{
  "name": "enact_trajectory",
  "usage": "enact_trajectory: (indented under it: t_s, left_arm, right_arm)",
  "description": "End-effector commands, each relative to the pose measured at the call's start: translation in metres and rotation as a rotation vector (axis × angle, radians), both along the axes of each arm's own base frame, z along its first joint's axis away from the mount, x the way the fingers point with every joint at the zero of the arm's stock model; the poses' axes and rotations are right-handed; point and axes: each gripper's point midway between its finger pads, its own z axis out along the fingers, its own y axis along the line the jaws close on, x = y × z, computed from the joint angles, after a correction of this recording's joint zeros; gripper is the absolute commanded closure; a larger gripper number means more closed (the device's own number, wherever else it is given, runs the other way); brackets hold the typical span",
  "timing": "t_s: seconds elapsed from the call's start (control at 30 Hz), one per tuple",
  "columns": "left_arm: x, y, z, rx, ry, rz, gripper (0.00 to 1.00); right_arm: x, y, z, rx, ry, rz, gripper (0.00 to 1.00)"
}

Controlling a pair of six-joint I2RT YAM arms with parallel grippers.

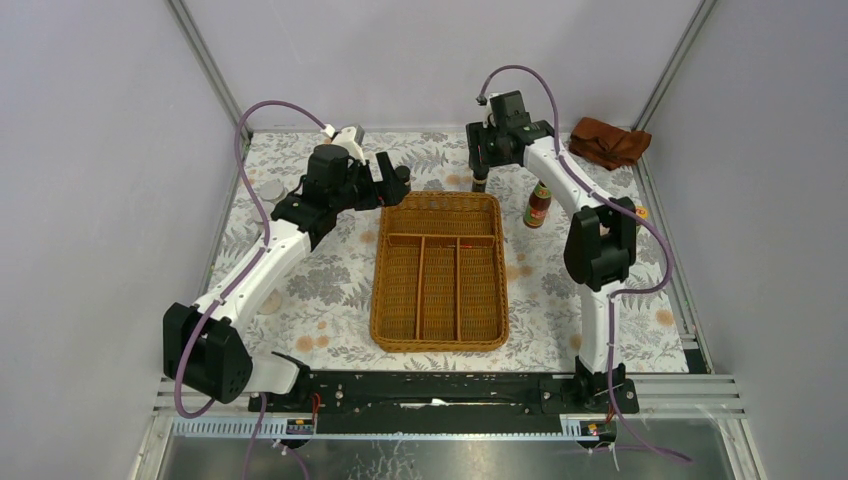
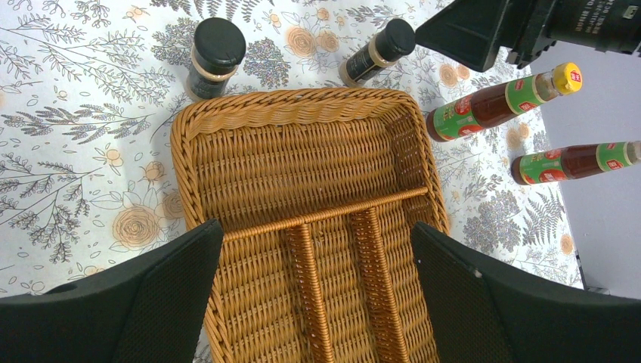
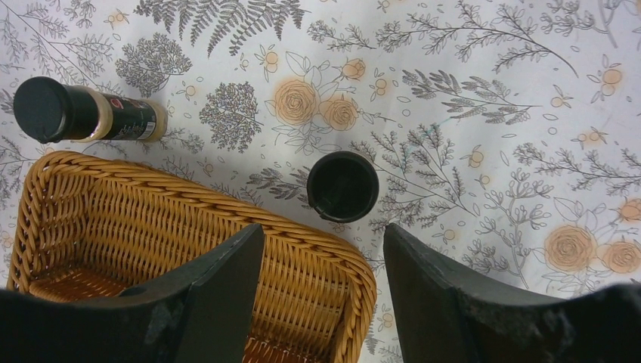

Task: Organize the condiment bottles
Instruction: Pick up the bottle from the center of the board.

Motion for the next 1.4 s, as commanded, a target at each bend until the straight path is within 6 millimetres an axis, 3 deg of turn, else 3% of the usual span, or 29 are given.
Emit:
enact_trajectory:
  t_s: [0.0,1.07,1.37]
  left_arm:
    - [0.005,-0.002,0.008,-0.001,-0.030,0.004,0.02]
    - [0.007,-0.002,-0.003,0.002,-0.017,-0.038,0.02]
    - [0.008,0.002,-0.007,-0.002,-0.007,-0.039,0.02]
  right_arm:
    - [0.004,0.014,0.011,0.031,-0.016,0.024,0.32]
    - [0.021,0.013,-0.034,-0.026,0.042,-0.007,0.32]
    - [0.022,0.011,-0.040,-0.037,0.052,-0.017,0.44]
